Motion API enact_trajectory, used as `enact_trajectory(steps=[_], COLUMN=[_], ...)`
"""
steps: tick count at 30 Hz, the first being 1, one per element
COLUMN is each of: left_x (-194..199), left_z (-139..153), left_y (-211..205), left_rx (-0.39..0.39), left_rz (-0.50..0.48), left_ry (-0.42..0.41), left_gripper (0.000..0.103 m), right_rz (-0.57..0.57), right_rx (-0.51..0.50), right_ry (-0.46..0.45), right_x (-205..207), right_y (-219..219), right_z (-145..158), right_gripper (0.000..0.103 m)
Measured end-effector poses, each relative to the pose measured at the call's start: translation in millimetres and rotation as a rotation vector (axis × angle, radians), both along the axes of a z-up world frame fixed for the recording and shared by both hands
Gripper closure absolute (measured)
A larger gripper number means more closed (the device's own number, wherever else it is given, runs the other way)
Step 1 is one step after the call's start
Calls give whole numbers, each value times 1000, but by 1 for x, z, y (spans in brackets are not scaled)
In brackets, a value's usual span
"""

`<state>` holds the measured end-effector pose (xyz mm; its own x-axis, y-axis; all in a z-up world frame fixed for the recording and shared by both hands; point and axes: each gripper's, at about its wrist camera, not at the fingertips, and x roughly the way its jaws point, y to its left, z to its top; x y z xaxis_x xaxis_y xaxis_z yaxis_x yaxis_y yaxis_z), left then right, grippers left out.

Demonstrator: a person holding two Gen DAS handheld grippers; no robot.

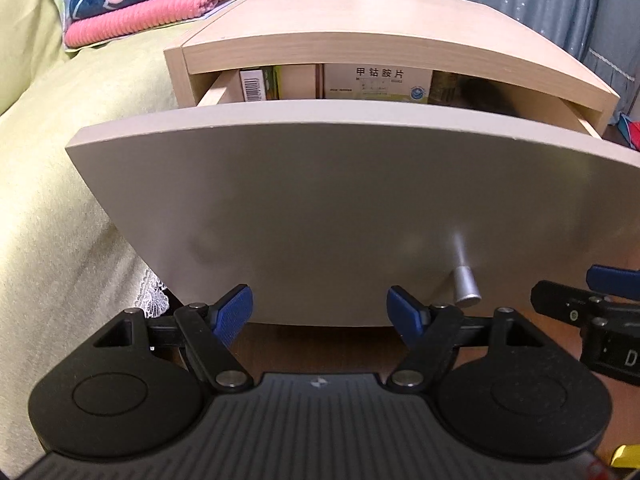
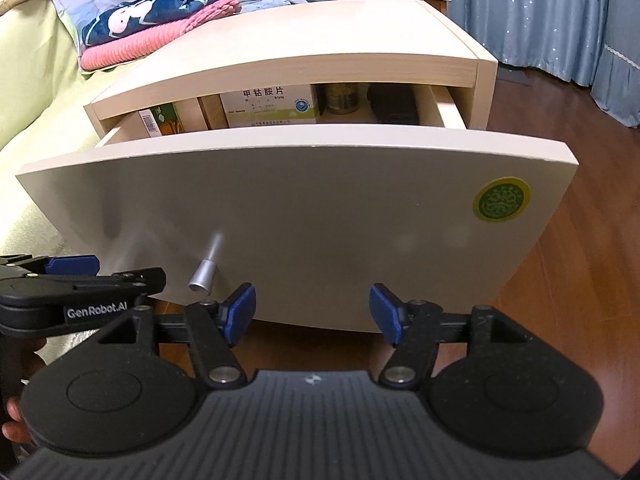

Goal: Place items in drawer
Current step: 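Press both tools against the drawer front and push it inward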

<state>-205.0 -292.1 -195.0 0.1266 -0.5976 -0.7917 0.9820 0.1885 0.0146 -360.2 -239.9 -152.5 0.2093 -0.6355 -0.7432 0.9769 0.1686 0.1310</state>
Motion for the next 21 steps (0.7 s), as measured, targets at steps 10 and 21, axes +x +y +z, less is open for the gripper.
enact_trajectory(steps=[10, 21], left_x=[-9, -7], left_z=[-4, -4], left_y=[-11, -11], left_rx=[20, 24], left_rz=[-3, 11], left_ry=[-26, -6], left_gripper=[25, 23], right_rz=[-6, -31], right_rx=[-18, -36], right_ry=[49, 47], right_x=[8, 9], right_y=[-3, -4], right_z=[-4, -5], right_gripper=[39, 40])
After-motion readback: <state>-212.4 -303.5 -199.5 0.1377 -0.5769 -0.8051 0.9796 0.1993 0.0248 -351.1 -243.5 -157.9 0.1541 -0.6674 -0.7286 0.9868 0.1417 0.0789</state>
